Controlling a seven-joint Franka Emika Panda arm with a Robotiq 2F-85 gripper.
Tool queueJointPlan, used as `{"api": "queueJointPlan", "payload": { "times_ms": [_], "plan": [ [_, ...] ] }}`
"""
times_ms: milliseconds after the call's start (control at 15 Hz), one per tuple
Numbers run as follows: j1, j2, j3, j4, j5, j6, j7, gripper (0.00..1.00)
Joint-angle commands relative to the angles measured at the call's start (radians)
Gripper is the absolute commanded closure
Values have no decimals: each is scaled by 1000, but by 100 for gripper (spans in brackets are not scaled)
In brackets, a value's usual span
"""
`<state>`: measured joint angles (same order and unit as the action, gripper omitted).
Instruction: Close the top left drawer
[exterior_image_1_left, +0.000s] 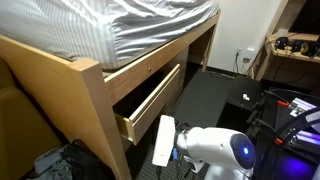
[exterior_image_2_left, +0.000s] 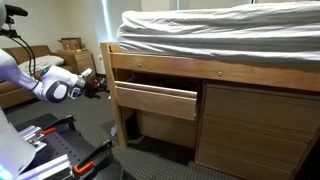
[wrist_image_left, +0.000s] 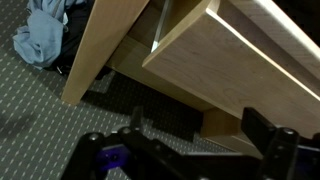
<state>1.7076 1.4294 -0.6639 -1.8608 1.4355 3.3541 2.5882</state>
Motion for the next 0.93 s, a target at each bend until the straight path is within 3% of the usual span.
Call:
{"api": "queueJointPlan", "payload": {
  "times_ms": [0, 67, 133, 333, 400, 600, 867],
  "plan": [
    [-15, 71, -23, 20, 1, -19, 17, 0],
    [-29, 97, -24, 38, 6, -18, 29, 0],
    [-118, 49, 47, 21, -41, 71, 16, 0],
    [-258, 59, 127, 47, -37, 172, -2, 0],
    [-203, 59, 57, 26, 37, 100, -13, 0],
    [-182, 63, -33, 21, 96, 109, -7, 0],
    [-217, 47, -70, 166, 211, 103, 16, 0]
  ]
}}
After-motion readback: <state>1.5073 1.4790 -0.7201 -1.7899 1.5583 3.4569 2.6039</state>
